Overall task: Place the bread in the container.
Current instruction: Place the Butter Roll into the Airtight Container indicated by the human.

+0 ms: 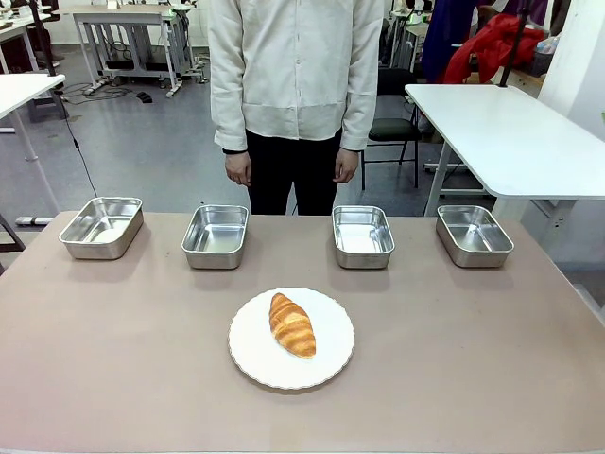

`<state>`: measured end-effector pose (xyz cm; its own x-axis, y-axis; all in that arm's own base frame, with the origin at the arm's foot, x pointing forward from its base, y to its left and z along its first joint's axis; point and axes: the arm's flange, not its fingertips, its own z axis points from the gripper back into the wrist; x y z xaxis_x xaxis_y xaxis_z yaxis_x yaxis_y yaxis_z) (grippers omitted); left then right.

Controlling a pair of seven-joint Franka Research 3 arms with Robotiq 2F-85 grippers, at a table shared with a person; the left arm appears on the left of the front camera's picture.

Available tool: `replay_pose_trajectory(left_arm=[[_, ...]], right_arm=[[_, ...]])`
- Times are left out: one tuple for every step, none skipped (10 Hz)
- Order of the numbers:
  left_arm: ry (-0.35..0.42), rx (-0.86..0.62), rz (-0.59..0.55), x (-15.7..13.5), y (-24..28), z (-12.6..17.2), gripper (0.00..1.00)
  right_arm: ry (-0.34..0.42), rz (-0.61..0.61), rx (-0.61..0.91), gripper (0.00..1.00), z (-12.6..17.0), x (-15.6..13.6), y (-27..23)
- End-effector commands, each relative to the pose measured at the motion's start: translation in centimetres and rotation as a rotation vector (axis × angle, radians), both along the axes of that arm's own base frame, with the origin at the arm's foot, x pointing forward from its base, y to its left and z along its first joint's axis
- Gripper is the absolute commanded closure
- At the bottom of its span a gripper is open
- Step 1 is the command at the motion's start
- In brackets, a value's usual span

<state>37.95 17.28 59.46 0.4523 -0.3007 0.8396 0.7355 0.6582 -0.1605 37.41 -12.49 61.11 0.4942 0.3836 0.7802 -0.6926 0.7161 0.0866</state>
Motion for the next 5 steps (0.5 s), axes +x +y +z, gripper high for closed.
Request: replay_pose_trajectory(left_arm=[[-0.020, -0.009, -0.012, 0.19, -0.07, 0.07, 0.00], [-0.020, -0.009, -0.012, 0.19, -0.07, 0.07, 0.00], [-0.020, -0.009, -0.012, 0.19, -0.07, 0.07, 0.00], [-0.020, -0.009, -0.012, 0.19, -0.07, 0.07, 0.00], [-0.020, -0.009, -0.012, 0.19, -0.07, 0.07, 0.00]], right_arm=[[-0.023, 0.019, 0.008, 0.00, 0.09, 0.15, -0.10], [-0.023, 0.019, 0.008, 0.00, 0.09, 0.15, -0.10], [-0.023, 0.019, 0.008, 0.00, 0.09, 0.15, -0.10], [-0.023, 0.019, 0.008, 0.00, 0.09, 0.15, -0.10], [-0.023, 0.019, 0.008, 0.00, 0.09, 0.15, -0.10]])
